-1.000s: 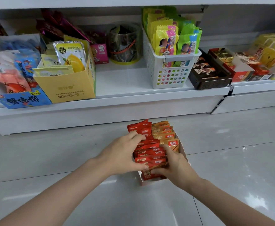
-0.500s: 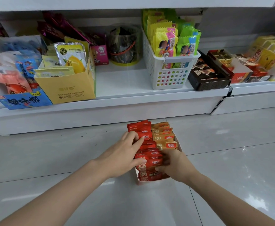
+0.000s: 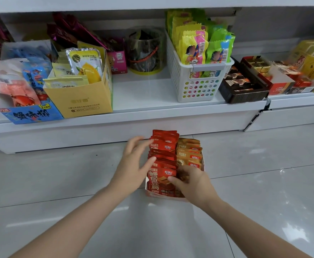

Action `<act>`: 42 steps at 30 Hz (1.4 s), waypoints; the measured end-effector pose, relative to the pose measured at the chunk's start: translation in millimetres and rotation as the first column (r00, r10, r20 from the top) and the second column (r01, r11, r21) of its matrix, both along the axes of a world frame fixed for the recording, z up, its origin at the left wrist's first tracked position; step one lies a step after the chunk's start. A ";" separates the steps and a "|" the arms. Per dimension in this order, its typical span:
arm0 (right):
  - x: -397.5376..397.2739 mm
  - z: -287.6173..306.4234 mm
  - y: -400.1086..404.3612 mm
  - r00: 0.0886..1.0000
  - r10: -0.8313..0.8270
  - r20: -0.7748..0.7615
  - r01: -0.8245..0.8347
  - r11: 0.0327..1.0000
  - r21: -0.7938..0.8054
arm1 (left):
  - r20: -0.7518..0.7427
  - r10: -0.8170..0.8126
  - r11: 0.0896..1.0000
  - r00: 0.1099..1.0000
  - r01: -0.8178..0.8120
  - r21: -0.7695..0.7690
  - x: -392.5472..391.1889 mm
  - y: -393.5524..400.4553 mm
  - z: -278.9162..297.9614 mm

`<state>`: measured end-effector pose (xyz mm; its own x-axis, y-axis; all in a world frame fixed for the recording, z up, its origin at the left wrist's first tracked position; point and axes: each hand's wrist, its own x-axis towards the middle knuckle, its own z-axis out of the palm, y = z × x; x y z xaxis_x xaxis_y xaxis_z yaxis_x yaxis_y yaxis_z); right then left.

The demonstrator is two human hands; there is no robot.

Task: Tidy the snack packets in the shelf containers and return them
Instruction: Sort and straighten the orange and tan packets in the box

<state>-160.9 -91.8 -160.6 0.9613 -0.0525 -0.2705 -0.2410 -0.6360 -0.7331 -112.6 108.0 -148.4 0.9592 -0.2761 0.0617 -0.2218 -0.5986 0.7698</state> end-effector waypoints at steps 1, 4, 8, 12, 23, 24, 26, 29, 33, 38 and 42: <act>-0.8 -2.0 -0.1 1.000 -0.011 0.000 0.011 1.000 0.004 | -0.163 0.086 0.992 0.983 -0.100 -0.081 -5.0 0.1 -2.7; -0.6 -5.7 1.2 0.999 -0.052 0.014 0.052 0.997 0.052 | -0.676 0.003 0.895 0.737 -0.304 -0.328 -19.5 -7.2 -11.7; -1.2 -1.3 -1.5 0.996 -0.058 0.060 0.055 0.997 0.060 | -0.674 -0.061 0.887 0.736 -0.269 -0.374 -18.6 -26.4 -16.7; -1.3 3.5 -14.7 0.999 -0.021 0.037 0.020 1.000 0.017 | -0.693 -0.115 0.887 0.711 -0.240 -0.393 -15.8 -45.4 -5.9; 2.8 13.1 -6.8 0.982 -0.094 0.166 0.084 0.994 0.062 | -0.522 0.034 0.928 0.852 -0.220 -0.300 17.3 -60.4 11.8; 3.0 11.4 -4.6 0.985 -0.104 0.141 0.096 0.993 0.064 | -0.495 0.048 0.953 0.867 -0.189 -0.239 17.1 -60.0 9.3; 3.0 7.7 -2.9 0.984 -0.132 0.115 0.124 0.989 0.079 | -0.478 0.065 0.960 0.876 -0.186 -0.211 17.8 -58.7 6.8; 9.0 5.7 -5.6 0.987 -0.137 0.089 0.126 0.985 0.114 | -0.502 0.047 0.944 0.864 -0.202 -0.260 22.8 -56.9 9.0; 12.2 9.0 -11.4 0.997 -0.078 0.001 0.077 0.989 0.126 | -0.331 0.042 0.999 0.943 -0.028 0.045 28.7 -56.7 15.6; 7.6 18.1 -26.1 0.995 -0.092 0.033 0.085 0.981 0.177 | -0.097 -0.328 0.784 0.940 0.328 0.528 31.6 -60.6 10.6; 10.2 30.7 -48.5 0.945 -0.053 0.323 0.089 0.991 -0.098 | -0.149 -0.352 0.749 0.924 0.374 0.547 36.5 -55.9 6.0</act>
